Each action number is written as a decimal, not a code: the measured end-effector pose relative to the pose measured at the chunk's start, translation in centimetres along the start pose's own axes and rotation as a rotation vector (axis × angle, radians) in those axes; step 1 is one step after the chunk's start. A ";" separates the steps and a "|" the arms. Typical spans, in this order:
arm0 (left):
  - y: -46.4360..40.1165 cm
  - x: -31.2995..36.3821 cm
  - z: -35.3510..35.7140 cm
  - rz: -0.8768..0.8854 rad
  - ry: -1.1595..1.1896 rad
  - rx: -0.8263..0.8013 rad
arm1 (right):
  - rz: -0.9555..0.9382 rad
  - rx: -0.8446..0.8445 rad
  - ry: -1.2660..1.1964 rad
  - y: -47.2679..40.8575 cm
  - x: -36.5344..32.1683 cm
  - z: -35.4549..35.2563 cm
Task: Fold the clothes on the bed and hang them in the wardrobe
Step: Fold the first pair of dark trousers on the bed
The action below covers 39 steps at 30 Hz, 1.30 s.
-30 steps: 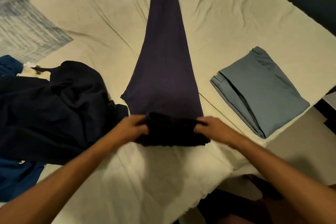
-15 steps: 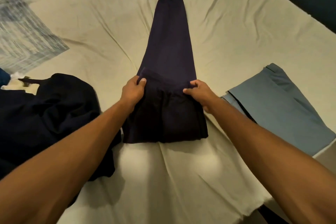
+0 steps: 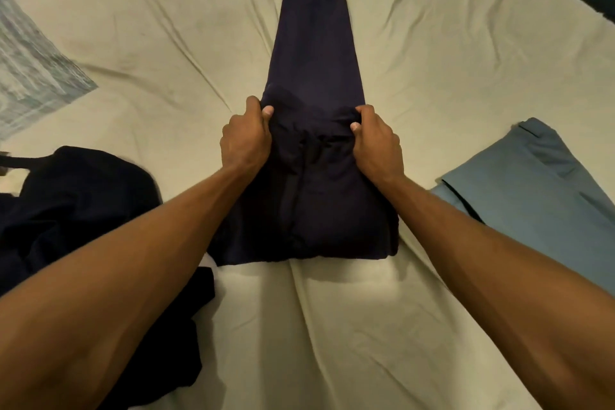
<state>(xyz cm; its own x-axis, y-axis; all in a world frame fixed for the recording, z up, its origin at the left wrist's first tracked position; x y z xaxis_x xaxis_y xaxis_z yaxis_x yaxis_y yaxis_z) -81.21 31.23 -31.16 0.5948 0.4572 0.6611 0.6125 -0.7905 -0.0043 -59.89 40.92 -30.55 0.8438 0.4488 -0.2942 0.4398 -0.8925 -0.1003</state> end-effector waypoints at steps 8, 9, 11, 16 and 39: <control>-2.9 -2.8 2.2 -0.080 0.017 -0.028 | 0.046 -0.103 0.002 -2.9 1.4 3.7; -2.4 -3.2 2.1 -0.117 0.066 -0.017 | 0.098 -0.105 -0.029 -2.6 1.7 3.7; -1.0 -3.7 1.6 -0.178 0.156 0.000 | 0.180 -0.102 -0.084 -1.5 2.0 3.0; 5.5 -5.3 0.0 -0.336 0.176 -0.014 | 0.413 -0.221 -0.048 5.1 3.0 1.7; 12.8 -5.3 -2.4 -0.180 -0.087 0.015 | 0.344 0.027 0.123 11.8 2.4 0.4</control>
<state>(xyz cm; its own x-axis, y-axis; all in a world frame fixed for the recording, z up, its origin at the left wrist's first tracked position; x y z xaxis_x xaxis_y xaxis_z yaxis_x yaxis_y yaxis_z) -77.75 17.72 -32.93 0.5175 0.6249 0.5845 0.7202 -0.6870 0.0967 -52.79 31.41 -32.79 0.9723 0.1226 -0.1992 0.1167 -0.9923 -0.0411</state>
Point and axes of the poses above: each hand's wrist, its own y-axis away from the middle knuckle, its own z-axis out of the palm, x = y × z, the point moved 9 cm from there along -y, towards the middle knuckle, and after that the axes turned 11 degrees about y, right-handed, at the moved point
